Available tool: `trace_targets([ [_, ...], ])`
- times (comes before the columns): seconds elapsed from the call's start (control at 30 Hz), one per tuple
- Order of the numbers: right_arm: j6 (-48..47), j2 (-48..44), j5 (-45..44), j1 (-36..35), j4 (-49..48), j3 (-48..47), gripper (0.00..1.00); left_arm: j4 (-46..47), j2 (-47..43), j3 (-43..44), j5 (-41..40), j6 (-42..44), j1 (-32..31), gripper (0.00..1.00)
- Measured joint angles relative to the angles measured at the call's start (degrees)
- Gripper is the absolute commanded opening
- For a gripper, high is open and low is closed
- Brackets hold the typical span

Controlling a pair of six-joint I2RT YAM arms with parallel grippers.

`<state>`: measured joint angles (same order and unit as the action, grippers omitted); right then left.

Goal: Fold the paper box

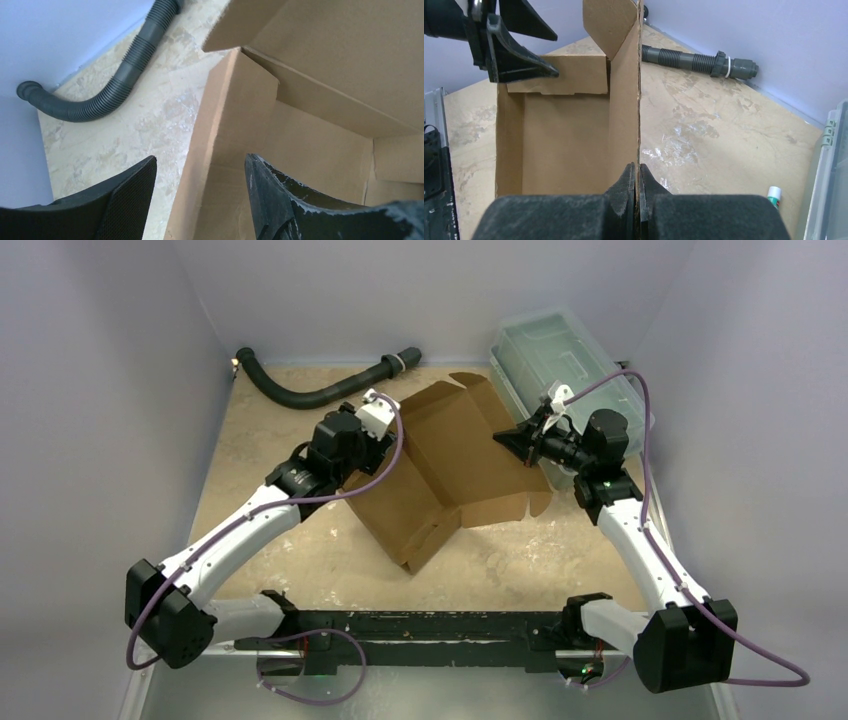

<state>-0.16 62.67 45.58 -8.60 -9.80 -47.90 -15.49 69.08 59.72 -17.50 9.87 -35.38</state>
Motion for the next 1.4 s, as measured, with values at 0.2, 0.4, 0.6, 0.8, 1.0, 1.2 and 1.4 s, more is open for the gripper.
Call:
trace_targets([
  [0.2,-0.1,0.0,0.4,0.0,0.0,0.0,0.00,-3.0,2.7,-0.1,0.7,1.4,0.1,0.61],
  [0.4,-0.1,0.0,0.4,0.0,0.0,0.0,0.00,-4.6,5.7,0.1,3.1,1.9,3.5,0.52],
  [0.6,-0.1,0.0,0.5,0.0,0.1,0.0,0.00,-5.5,6.8,0.2,2.3,2.0,4.5,0.33],
  [0.8,-0.1,0.0,0.5,0.0,0.2,0.0,0.00,-5.4,7.3,1.0,-0.2,3.0,4.5,0.07],
  [1.0,-0.1,0.0,0.5,0.0,0.3,0.0,0.00,-5.1,9.5,2.2,-1.6,5.4,4.1,0.00],
  [1.2,-0.1,0.0,0.4,0.0,0.3,0.0,0.00,-4.8,9.8,2.4,-3.2,6.1,3.0,0.22],
  [1.4,-0.1,0.0,0.5,0.0,0.3,0.0,0.00,-3.9,9.4,2.4,-3.4,4.7,3.0,0.35],
])
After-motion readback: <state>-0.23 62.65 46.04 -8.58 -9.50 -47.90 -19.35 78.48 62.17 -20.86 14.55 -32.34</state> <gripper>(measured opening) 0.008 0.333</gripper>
